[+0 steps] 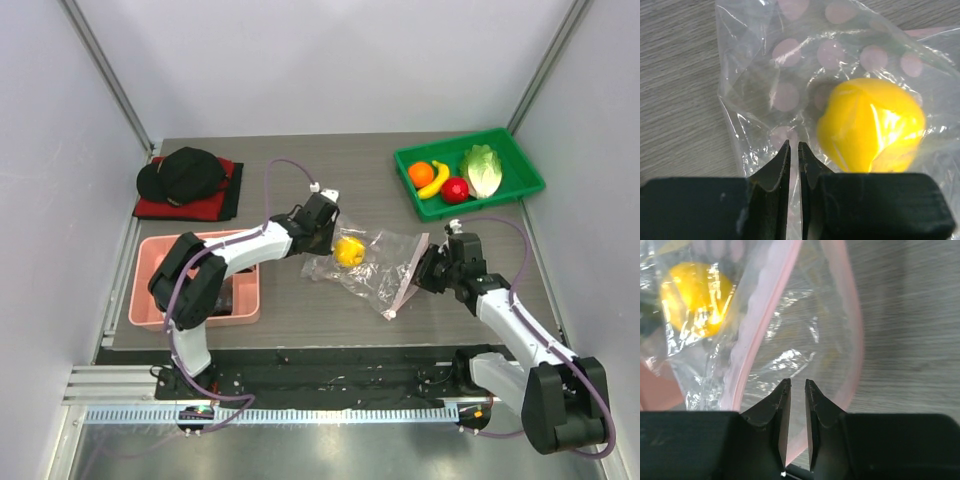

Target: Open the zip-top bag and remove the fake food

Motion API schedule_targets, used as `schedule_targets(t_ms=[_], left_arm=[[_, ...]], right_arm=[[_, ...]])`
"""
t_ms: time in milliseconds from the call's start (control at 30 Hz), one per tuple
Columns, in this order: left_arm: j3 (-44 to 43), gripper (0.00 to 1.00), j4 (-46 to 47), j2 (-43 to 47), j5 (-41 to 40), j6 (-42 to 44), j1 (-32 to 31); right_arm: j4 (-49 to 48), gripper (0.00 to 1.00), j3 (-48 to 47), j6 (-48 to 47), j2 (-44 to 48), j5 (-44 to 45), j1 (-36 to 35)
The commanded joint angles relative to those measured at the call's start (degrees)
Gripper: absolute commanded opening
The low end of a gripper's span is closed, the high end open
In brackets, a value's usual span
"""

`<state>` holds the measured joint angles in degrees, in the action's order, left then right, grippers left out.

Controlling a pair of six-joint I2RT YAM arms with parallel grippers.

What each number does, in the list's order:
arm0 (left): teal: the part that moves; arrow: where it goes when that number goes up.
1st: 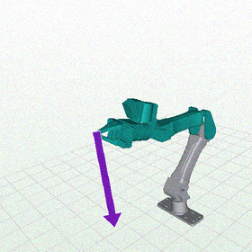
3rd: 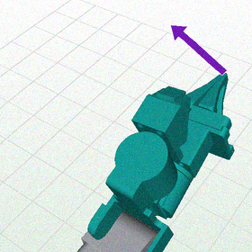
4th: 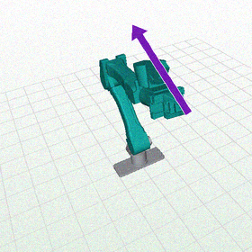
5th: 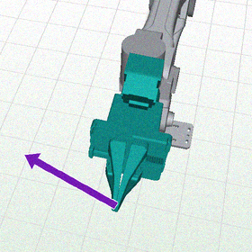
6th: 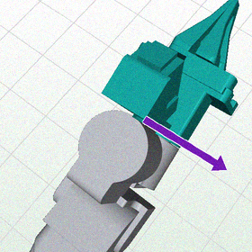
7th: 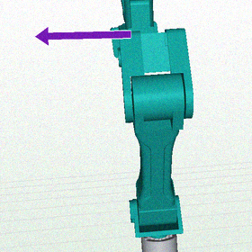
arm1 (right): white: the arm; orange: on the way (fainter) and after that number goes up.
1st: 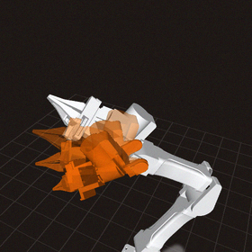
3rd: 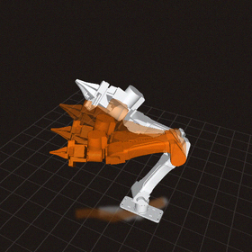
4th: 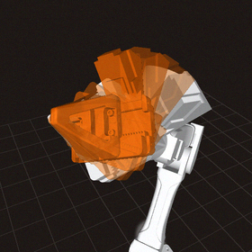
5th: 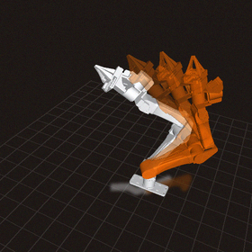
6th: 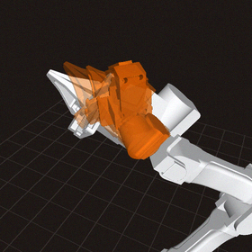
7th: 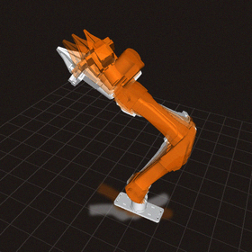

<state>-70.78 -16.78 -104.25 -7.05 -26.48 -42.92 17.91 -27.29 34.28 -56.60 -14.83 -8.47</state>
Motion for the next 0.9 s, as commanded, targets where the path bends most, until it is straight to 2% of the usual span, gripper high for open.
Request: schedule_targets(t_ms=[0,67,167,300,367,467,700,867], left_arm=[[-2.87,0.1,3.06,-2.27,-0.34,0.9,0.38],[-2.61,0.1,3.94,-3.24,0.54,0.47,0.29],[-2.69,0.1,5.0,-4.47,2.38,-0.33,0.38],[-2.26,0.09,6.14,-4.82,3.71,-1.29,0.2],[-2.08,0.09,6.67,-4.83,4.5,-1.47,0.2],[-2.51,0.09,7.28,-5.44,4.76,-1.47,-0.5],[-0.41,0.04,6.76,-0.7,-0.85,-1.56,-0.59],[-1.02,0.06,8.86,0.19,0.37,-2.69,-0.15]], right_arm=[[-15.26,0.24,1.53,3.59,0.09,-9.34,0.03],[-17.64,0.25,2.15,3.86,-0.79,-9.69,0.03],[-26.94,0.28,4.08,6.65,-4.83,-14.25,0.03],[-40.73,0.38,6.98,9.75,-10.62,-16.9,-0.41],[-42.95,0.48,6.64,9.66,-13.97,-17.51,-0.67],[-46.47,0.53,5.93,9.4,-16.87,-16.99,-2.16],[-53.14,0.57,5.23,10.62,-22.06,-15.23,-3.48],[-56.75,0.66,3.3,10.19,-27.24,-16.2,-4.1]])
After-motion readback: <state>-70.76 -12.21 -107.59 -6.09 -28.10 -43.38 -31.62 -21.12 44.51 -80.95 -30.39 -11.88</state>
